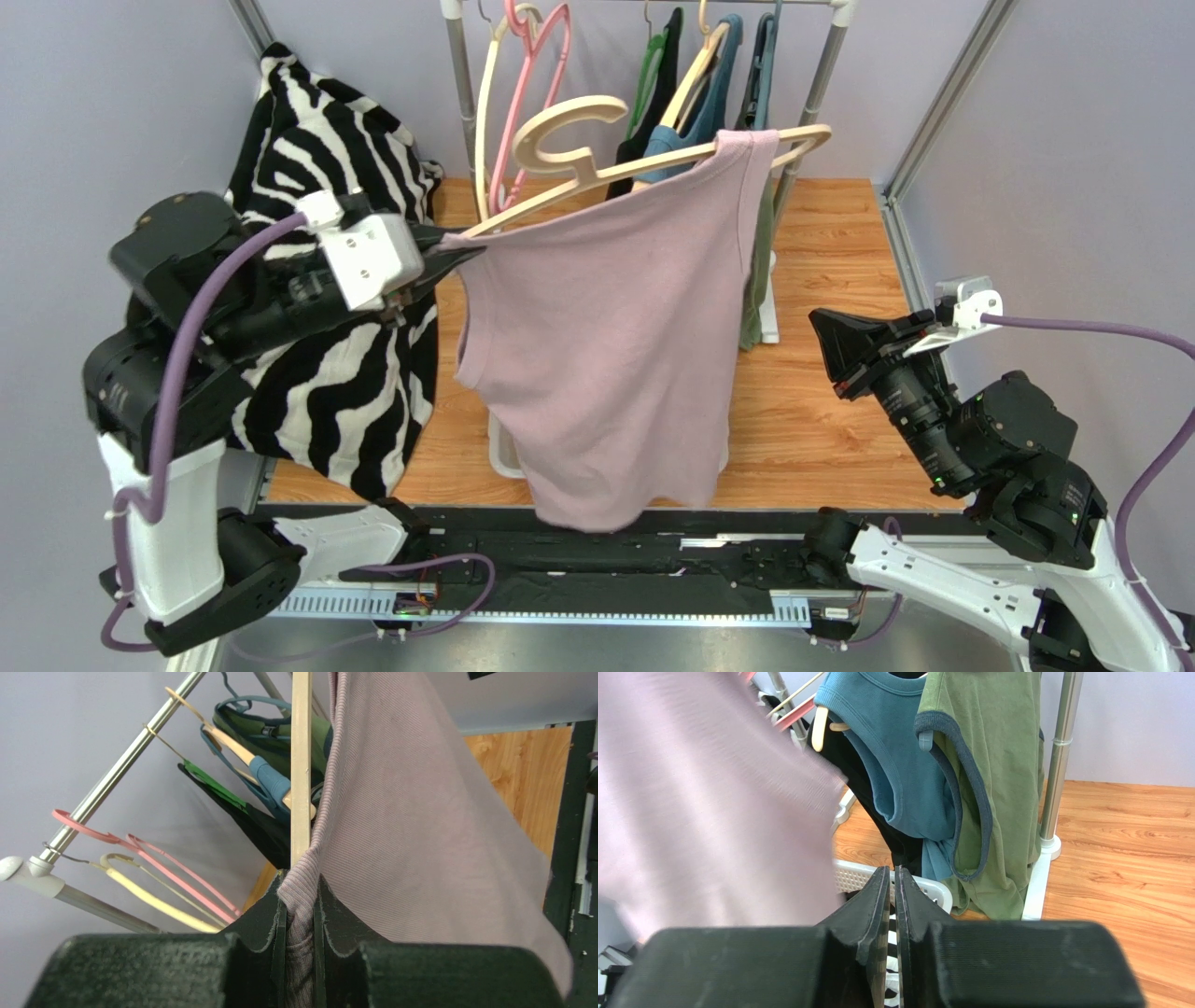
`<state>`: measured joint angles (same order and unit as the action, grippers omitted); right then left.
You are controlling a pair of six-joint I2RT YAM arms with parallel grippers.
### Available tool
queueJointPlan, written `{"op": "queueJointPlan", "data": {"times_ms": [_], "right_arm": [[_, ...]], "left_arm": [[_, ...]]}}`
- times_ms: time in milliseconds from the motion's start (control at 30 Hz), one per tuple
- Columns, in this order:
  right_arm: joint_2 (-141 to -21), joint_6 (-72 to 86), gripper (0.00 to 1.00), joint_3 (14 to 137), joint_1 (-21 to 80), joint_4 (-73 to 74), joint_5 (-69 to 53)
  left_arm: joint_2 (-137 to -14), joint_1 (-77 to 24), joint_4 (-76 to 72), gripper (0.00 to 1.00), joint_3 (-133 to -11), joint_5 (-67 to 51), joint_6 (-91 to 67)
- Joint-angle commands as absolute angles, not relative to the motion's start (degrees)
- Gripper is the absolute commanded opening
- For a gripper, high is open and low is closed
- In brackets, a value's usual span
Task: Remove the tank top from the hanger
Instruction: Pick up the hanger from the clothesline.
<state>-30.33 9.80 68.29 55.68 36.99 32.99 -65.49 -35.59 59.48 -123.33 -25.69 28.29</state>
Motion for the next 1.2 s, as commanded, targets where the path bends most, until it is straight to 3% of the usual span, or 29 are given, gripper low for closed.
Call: {"op": "queueJointPlan", "data": {"times_ms": [0,367,867,967,1000,1167], "right_arm": [[-31.37,8.00,0.11,69.35,55.55,34.37,33.14],[-32.17,7.03,0.10,68.03,55.55,33.31,32.78],[-33.84,6.51,0.13,70.22,55.55,30.68,27.87],[-34.80,5.63,0.25,70.05,55.55,27.44,24.37],[-35.15,5.71,0.34,70.05,55.55,26.55,22.87],[-38.32,7.12,0.46,69.96,55.55,22.34,17.93]], "left_arm": [[-67.58,-35.60,54.40,0.00,-129.09,-23.90,30.50],[-71.81,-35.68,53.61,0.00,-142.21,-26.54,28.12],[-62.06,-35.60,59.77,0.00,-113.49,-26.81,32.17],[-61.61,-35.60,59.77,0.00,-109.97,-27.16,30.94],[-61.61,-35.68,59.68,0.00,-109.34,-27.07,30.33],[-62.31,-35.68,59.59,0.00,-107.93,-28.12,29.27]]}}
